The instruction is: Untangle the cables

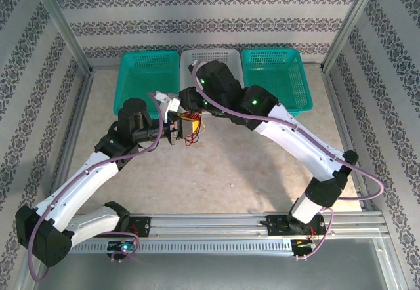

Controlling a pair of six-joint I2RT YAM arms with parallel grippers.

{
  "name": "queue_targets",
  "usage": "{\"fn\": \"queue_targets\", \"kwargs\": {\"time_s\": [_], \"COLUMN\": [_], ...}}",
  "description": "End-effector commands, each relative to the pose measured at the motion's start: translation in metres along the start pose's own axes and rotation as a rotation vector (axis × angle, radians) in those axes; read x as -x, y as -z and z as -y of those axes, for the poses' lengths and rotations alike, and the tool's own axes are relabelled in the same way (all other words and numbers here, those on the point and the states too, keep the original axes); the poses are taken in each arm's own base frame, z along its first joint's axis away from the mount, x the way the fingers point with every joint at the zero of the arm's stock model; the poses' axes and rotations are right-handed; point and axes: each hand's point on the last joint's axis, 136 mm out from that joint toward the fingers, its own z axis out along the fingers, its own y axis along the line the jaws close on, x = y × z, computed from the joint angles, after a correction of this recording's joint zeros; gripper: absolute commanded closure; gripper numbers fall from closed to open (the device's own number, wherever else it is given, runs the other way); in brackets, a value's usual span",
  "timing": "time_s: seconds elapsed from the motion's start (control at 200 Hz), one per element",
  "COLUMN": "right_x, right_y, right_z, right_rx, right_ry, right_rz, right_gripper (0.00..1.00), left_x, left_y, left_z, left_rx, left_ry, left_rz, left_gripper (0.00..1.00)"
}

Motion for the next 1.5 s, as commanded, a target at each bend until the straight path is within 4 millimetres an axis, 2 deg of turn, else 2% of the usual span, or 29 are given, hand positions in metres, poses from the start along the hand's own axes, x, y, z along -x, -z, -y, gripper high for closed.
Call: {"fn": "queue_targets", "kwargs": {"time_s": [0.0,0.065,0.22,0.365,0.505,0.61,0.71,0.8,0.849,0.979,1.049,1.204,1.349,1.494], "right_x": [0.005,0.003,-0.001,0.001,0.007,-0.001,-0.008,-0.019,-0.022,-0.031,-0.032,-0.023,-0.004,0.011], "right_y": [-0.001,-0.003,-0.001,0.014,0.04,0.054,0.067,0.071,0.074,0.065,0.057,0.035,0.012,-0.013], "right_z": [-0.002,0.001,0.005,0.001,-0.013,-0.009,0.011,0.04,0.063,0.123,0.142,0.151,0.141,0.137], "right_rx": [-0.017,-0.03,-0.043,-0.017,0.069,0.097,0.077,0.025,-0.013,-0.03,-0.002,0.127,0.295,0.382], "right_ry": [0.029,0.028,0.025,0.015,0.011,-0.002,-0.063,-0.14,-0.207,-0.428,-0.507,-0.584,-0.63,-0.677], "right_rz": [0.014,0.007,-0.003,0.031,0.126,0.193,0.266,0.275,0.288,0.28,0.268,0.223,0.207,0.192], "right_gripper": [0.74,0.78,1.0,1.0,1.0,1.0,1.0,1.0,1.0,1.0,1.0,1.0,1.0,1.0], "left_x": [0.015,0.016,0.019,0.024,0.033,0.041,0.062,0.077,0.084,0.091,0.094,0.095,0.092,0.086], "left_y": [0.004,0.005,0.004,0.001,-0.001,0.0,0.005,0.013,0.019,0.03,0.04,0.051,0.055,0.054], "left_z": [0.022,0.022,0.016,-0.006,-0.026,-0.036,-0.016,0.001,0.012,0.04,0.058,0.092,0.106,0.125], "left_rx": [-0.071,-0.068,-0.035,0.059,0.116,0.13,-0.001,-0.091,-0.146,-0.308,-0.427,-0.644,-0.68,-0.747], "left_ry": [-0.061,-0.058,-0.043,0.029,0.164,0.27,0.297,0.296,0.28,0.212,0.185,0.128,0.058,0.006], "left_rz": [0.028,0.033,0.048,0.085,0.16,0.224,0.321,0.38,0.417,0.462,0.495,0.463,0.434,0.358], "left_gripper": [1.0,1.0,1.0,1.0,1.0,1.0,1.0,1.0,1.0,1.0,1.0,1.0,1.0,1.0]}}
